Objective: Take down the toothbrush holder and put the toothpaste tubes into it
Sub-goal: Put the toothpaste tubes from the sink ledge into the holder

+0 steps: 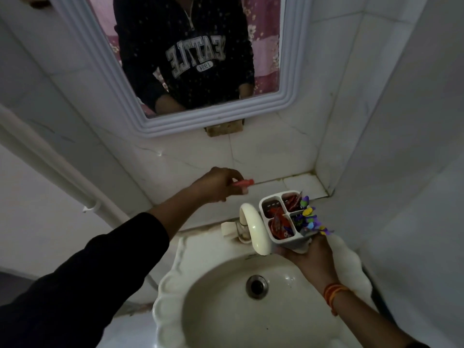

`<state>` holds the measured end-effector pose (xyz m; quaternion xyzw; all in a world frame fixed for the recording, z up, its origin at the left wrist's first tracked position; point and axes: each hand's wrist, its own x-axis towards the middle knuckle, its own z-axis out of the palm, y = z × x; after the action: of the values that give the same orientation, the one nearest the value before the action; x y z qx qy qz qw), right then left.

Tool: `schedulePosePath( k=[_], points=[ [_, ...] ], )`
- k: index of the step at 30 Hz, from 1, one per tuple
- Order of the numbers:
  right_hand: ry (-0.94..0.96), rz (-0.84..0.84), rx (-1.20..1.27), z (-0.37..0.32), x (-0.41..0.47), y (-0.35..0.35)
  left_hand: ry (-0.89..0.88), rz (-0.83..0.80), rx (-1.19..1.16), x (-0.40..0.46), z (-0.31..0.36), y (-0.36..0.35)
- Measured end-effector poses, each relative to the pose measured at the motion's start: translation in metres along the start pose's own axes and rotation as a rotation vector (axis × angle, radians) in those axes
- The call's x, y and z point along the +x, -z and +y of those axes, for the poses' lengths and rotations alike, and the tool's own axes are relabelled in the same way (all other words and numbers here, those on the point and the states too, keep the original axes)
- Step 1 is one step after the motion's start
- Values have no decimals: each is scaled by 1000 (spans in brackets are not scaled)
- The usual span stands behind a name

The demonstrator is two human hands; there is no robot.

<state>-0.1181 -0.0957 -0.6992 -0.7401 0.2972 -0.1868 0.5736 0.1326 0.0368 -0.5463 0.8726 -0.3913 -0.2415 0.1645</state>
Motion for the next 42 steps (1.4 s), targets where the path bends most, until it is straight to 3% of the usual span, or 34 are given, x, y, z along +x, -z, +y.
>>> schedulePosePath(
  k=[5, 9, 14, 19, 24, 30, 34, 42],
  points=[
    [-5, 18, -32, 6, 2, -1, -102, -84, 505, 3, 68, 10],
    [10, 31, -37, 9, 2, -2, -181, -126, 643, 10, 99, -2],
    [18, 20, -8, 12, 4, -2, -155, -171, 597, 17, 112, -16],
    [19, 31, 3, 15, 4, -3, 79, -181, 215, 24, 104, -12],
    [-6, 19, 14, 18, 8, -4, 91, -244, 56, 23, 94, -8],
    [20, 24, 65, 17, 9, -6, -83, -123, 295, 18, 106, -9],
    [43, 27, 70, 17, 9, -6, -33, -89, 567, 16, 109, -34],
    [59, 19, 41, 16, 9, -2, 0, -96, 466, 29, 98, -18]
  ],
)
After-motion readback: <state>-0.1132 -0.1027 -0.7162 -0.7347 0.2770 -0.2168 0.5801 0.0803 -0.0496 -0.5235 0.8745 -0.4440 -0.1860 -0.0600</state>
